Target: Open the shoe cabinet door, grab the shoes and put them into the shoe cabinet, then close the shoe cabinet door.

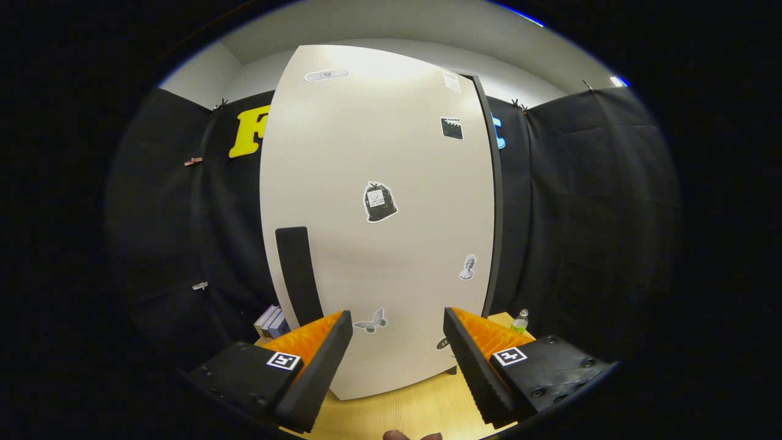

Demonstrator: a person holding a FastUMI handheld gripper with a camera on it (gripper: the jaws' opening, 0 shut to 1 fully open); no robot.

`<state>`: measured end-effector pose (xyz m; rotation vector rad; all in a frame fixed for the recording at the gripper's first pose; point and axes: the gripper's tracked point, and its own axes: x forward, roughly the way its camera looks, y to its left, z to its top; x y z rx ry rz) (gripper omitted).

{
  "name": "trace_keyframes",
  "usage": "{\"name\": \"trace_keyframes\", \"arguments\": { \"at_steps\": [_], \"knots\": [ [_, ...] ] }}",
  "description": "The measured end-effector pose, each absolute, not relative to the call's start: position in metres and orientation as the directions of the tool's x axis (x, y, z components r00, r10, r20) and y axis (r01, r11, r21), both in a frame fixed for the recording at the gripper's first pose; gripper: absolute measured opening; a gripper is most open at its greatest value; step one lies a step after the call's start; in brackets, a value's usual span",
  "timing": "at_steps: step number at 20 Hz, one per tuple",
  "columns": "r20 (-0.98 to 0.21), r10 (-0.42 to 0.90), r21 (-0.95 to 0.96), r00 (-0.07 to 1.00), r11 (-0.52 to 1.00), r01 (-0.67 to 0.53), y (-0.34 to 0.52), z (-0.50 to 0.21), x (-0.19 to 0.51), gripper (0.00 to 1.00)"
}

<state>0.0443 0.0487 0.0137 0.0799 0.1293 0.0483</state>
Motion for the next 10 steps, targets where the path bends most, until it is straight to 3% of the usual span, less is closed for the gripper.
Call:
{"name": "trace_keyframes", "arguments": {
  "at_steps": [10],
  "knots": [
    [-0.097, 0.053, 0.060, 0.994, 0.997, -0.048, 0.0490, 0.0166, 0.0437, 0.98]
  ]
}}
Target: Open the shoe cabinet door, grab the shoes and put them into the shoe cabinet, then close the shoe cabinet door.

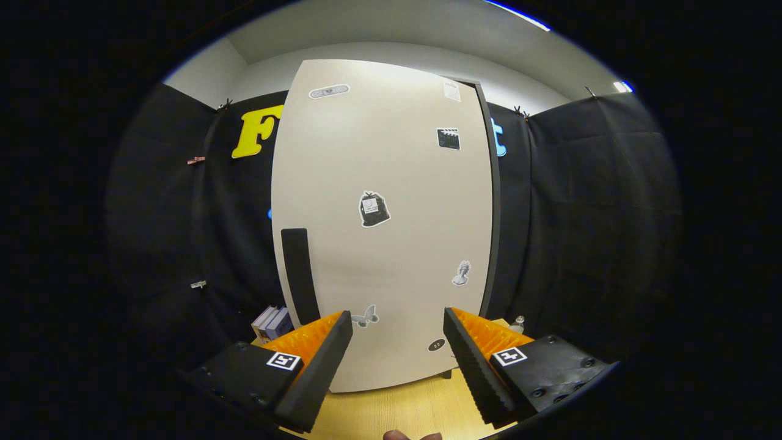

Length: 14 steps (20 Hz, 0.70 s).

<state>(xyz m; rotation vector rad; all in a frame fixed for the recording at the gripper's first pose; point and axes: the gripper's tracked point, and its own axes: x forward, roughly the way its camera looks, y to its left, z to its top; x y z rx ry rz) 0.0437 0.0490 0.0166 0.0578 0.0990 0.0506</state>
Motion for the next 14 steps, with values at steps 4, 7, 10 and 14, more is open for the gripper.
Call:
{"name": "trace_keyframes", "arguments": {
  "at_steps": [4, 7, 10, 14],
  "knots": [
    [-0.098, 0.052, 0.065, 0.994, 0.997, -0.045, 0.0484, 0.0160, 0.0422, 0.98],
    [-0.098, 0.049, 0.071, 0.994, 0.997, -0.042, 0.0477, 0.0158, 0.0416, 0.98],
    [-0.095, 0.043, 0.069, 0.995, 0.997, -0.036, 0.0464, 0.0157, 0.0411, 0.98],
    [-0.095, 0.038, 0.068, 0.995, 0.997, -0.031, 0.0451, 0.0153, 0.0401, 0.98]
  ]
}}
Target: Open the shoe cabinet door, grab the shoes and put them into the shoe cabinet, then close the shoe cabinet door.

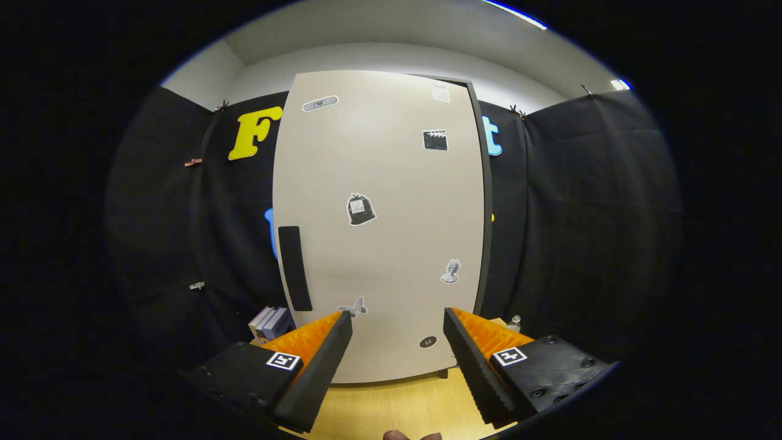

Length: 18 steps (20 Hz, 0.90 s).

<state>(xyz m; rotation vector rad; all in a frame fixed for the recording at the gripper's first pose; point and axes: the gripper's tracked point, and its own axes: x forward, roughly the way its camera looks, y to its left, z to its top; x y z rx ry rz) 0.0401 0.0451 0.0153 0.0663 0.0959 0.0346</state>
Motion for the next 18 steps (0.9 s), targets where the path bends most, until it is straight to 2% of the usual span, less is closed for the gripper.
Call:
{"name": "trace_keyframes", "arguments": {
  "at_steps": [18],
  "knots": [
    [-0.101, 0.028, 0.072, 0.994, 0.997, -0.021, 0.0411, 0.0135, 0.0377, 0.98]
  ]
}}
